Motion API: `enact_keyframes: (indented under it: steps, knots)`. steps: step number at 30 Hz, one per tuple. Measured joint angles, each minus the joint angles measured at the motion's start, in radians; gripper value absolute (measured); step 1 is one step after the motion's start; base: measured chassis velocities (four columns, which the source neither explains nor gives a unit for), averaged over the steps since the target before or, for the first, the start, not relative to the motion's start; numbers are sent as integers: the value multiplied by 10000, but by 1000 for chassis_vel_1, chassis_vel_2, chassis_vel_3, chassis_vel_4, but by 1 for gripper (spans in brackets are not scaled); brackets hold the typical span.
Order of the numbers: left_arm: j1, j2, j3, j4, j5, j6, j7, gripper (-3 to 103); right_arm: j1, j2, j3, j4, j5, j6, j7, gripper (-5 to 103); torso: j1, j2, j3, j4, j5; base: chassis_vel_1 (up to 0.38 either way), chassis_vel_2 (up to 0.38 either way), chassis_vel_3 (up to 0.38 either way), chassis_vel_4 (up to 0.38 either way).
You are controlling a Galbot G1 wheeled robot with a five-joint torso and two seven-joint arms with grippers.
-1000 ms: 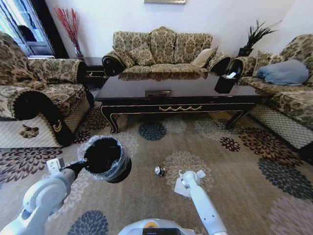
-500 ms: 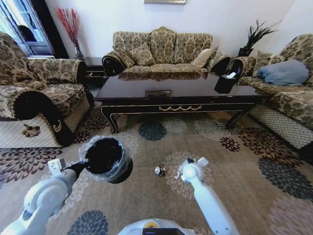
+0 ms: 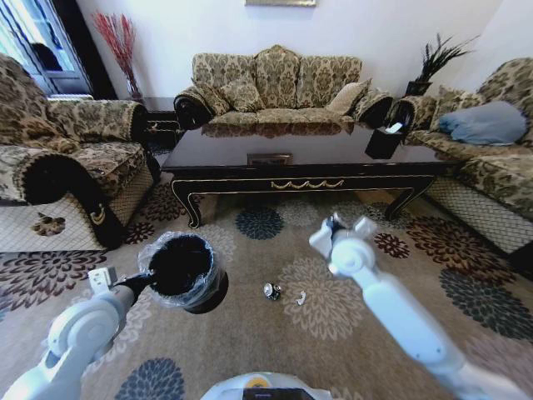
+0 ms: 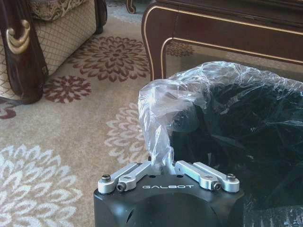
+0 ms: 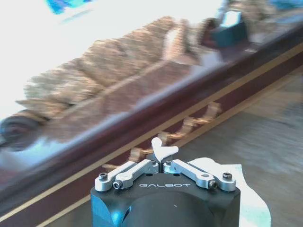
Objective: Move to the front of the table and pick up the trash from the floor, then place it into the trash bin.
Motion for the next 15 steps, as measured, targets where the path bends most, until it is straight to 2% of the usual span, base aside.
enact_keyframes:
  steps: [1, 4, 5, 10, 11, 12, 15]
  knots:
    - [0, 0, 0, 0, 0, 0, 0, 2, 0, 0, 0, 0, 0, 0, 0, 0, 0, 0, 0, 0, 0, 0, 0, 0, 0]
    - [-148, 113, 134, 148, -121, -1, -50, 2, 726, -5, -1127, 173, -141, 300, -509, 0, 0, 0, 0, -1, 0, 0, 0, 0, 0]
    - [-148, 113, 134, 148, -121, -1, -50, 2, 726, -5, -1127, 173, -141, 300, -509, 0, 0, 0, 0, -1, 0, 0, 0, 0, 0]
    - [-474, 621, 225, 796, -347, 6, -66, 2, 2675, 543, -3148, 71, -134, 854, -1345, 0, 0, 0, 1, -4, -1, 0, 0, 0, 0]
    - [-474, 621, 225, 796, -347, 6, -66, 2, 2675, 543, -3148, 71, -134, 854, -1345, 0, 0, 0, 1, -4, -1, 0, 0, 0, 0]
    - [-484, 640, 201, 860, -369, 6, -66, 2, 2993, 657, -3403, -59, -160, 959, -1482, 0, 0, 0, 1, -4, -1, 0, 0, 0, 0]
    - [-646, 625, 79, 1135, -496, 16, -111, 2, 4397, 1626, -4670, -829, -221, 1445, -2075, 0, 2, -1, 2, 3, -2, 0, 0, 0, 0]
